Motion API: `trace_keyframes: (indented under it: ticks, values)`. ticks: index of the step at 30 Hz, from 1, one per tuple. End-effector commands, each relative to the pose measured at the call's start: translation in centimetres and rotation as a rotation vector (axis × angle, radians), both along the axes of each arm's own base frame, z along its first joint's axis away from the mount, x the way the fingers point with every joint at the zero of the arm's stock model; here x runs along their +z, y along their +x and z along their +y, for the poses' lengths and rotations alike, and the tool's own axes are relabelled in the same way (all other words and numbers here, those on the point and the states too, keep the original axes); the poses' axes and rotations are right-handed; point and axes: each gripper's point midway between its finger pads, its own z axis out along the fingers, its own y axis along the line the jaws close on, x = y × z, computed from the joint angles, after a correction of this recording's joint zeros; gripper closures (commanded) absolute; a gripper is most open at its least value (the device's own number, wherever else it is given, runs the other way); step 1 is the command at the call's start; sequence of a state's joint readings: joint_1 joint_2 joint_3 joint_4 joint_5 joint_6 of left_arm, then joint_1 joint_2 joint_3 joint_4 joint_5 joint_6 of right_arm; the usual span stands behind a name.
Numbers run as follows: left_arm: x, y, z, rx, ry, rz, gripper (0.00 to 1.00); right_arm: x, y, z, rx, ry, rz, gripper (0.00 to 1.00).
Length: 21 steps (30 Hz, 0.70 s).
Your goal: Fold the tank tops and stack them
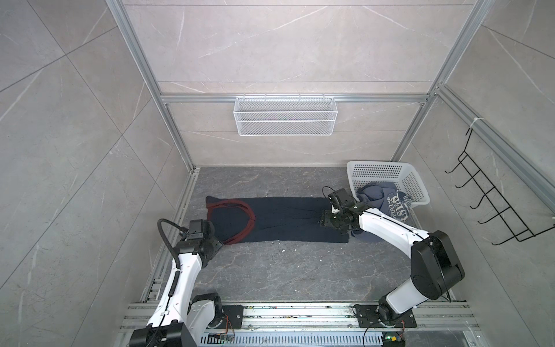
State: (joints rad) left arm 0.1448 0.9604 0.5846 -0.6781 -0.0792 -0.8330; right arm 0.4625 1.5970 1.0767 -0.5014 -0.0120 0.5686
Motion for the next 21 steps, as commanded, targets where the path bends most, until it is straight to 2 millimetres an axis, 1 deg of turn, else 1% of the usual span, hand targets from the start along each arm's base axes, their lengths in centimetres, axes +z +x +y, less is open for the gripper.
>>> trace_keyframes:
  ticks: [1,6,8,12,17,21]
  values:
    - [-0.4,2.4,0.6,0.118,-0.095,-0.128,0.33,-0.2,-0.2,0.2,0.034,0.008,-0.011,0.24]
    - [-1.8,4.1,2.8,0.200,-0.108,-0.185,0.33,-0.2,-0.7,0.0,0.054,0.003,-0.022,0.21]
    - [-2.4,4.7,3.6,0.241,-0.158,-0.205,0.33,-0.5,-0.8,0.0,0.059,0.008,-0.020,0.21]
    - [-3.5,5.8,4.3,0.298,-0.275,-0.257,0.37,-1.4,-1.0,0.2,0.057,0.017,-0.004,0.20]
    - [-3.8,6.7,4.9,0.319,-0.274,-0.276,0.42,-1.6,-0.9,0.7,0.072,0.030,0.016,0.21]
    - [-3.1,7.5,5.5,0.325,-0.255,-0.297,0.46,-1.4,-0.6,0.7,0.081,0.018,0.013,0.21]
